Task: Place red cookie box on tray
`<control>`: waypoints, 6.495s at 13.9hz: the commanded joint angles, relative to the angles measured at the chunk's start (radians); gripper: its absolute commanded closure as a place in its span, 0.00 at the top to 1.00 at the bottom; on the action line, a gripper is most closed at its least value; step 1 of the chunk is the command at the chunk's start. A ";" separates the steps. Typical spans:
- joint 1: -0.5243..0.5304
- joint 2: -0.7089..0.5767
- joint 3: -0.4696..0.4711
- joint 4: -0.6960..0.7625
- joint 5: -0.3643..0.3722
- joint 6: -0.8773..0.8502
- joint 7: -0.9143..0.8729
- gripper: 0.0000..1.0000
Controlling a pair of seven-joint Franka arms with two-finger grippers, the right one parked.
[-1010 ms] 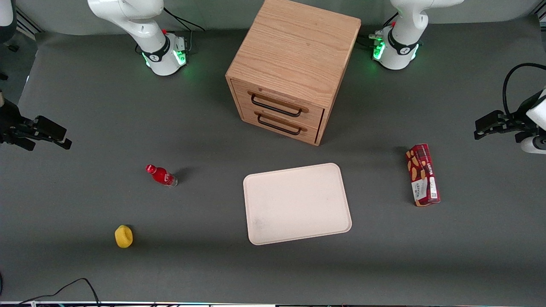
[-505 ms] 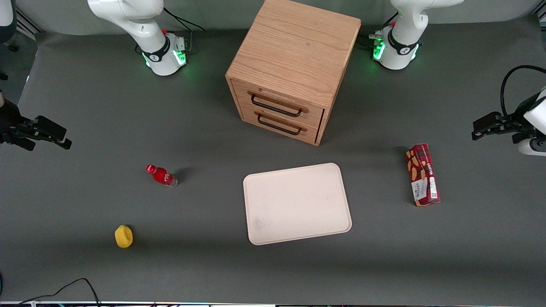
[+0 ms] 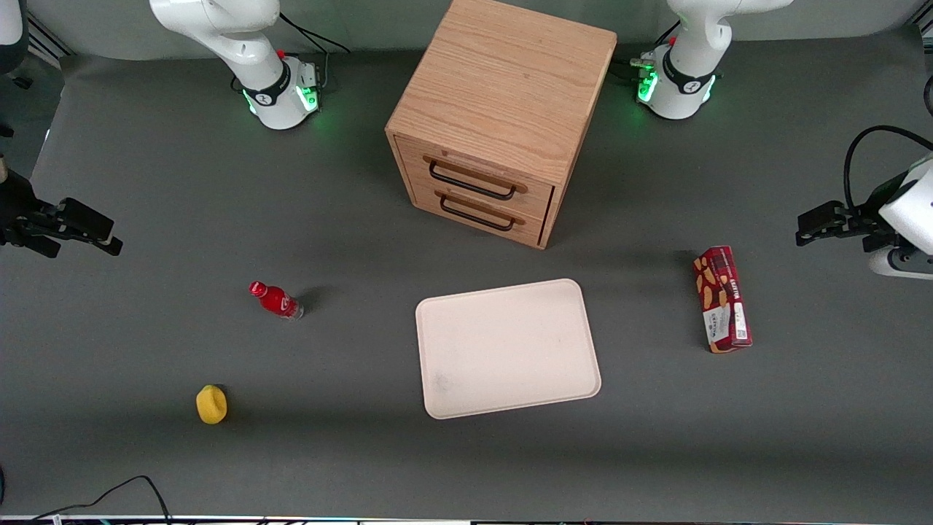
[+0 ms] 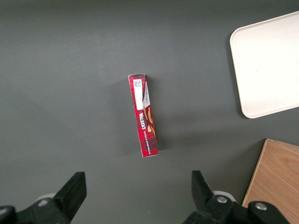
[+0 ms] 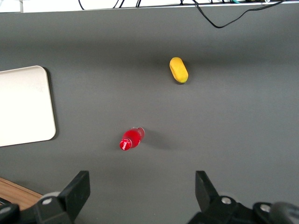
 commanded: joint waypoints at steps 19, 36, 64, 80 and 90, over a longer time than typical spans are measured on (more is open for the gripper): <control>0.022 0.262 0.009 -0.311 -0.036 0.543 -0.052 1.00; -0.020 0.279 -0.002 -0.252 -0.047 0.506 -0.150 0.00; -0.446 0.667 0.000 0.250 0.005 0.412 -0.704 0.80; -0.167 0.319 0.007 0.268 0.037 -0.088 -0.335 1.00; -0.012 0.071 0.006 0.089 0.039 -0.081 -0.161 1.00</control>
